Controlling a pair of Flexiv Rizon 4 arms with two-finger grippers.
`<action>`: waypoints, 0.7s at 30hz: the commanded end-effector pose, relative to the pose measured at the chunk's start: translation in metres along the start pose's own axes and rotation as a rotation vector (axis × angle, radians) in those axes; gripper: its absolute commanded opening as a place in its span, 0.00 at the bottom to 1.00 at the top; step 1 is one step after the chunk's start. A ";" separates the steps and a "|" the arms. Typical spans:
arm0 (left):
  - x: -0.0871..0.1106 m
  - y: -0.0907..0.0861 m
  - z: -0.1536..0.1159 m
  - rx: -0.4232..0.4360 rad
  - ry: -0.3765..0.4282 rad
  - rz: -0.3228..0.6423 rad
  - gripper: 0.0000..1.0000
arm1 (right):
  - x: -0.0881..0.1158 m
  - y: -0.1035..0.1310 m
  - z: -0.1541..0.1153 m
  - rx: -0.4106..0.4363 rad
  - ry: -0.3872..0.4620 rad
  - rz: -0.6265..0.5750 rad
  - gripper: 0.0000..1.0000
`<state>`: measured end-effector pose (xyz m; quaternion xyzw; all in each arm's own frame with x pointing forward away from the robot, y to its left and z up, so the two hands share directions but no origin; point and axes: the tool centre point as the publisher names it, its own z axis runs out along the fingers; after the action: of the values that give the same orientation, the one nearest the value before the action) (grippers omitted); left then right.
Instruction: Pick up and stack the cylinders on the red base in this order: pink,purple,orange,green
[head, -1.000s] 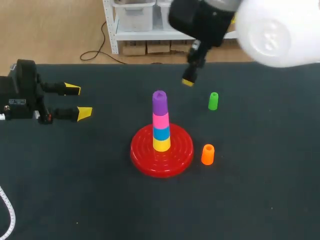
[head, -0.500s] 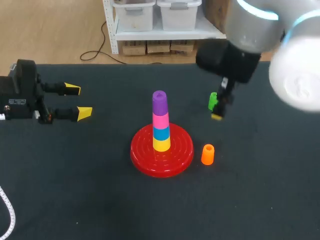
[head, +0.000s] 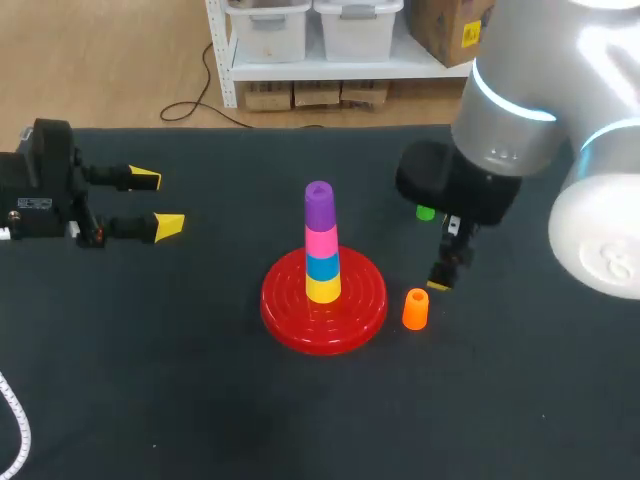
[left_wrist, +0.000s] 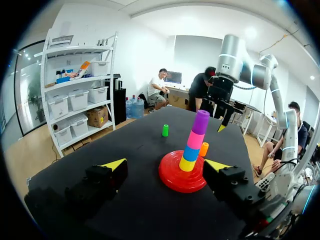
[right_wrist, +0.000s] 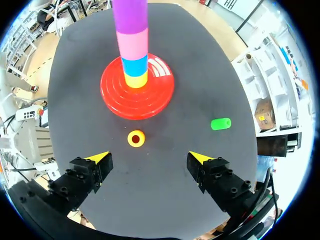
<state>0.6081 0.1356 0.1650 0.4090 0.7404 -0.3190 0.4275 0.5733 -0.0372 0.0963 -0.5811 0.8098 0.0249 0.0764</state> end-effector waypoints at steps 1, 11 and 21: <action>0.002 0.000 0.001 -0.004 -0.009 0.003 1.00 | 0.002 0.007 0.002 -0.004 0.003 -0.006 1.00; 0.002 0.000 0.001 -0.004 -0.009 0.003 1.00 | 0.015 0.025 0.023 -0.038 0.052 -0.021 1.00; 0.002 0.000 0.001 -0.004 -0.009 0.003 1.00 | 0.016 0.031 0.029 -0.037 0.052 -0.035 1.00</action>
<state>0.6081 0.1356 0.1650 0.4090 0.7404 -0.3190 0.4275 0.5427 -0.0371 0.0635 -0.5974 0.8004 0.0244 0.0429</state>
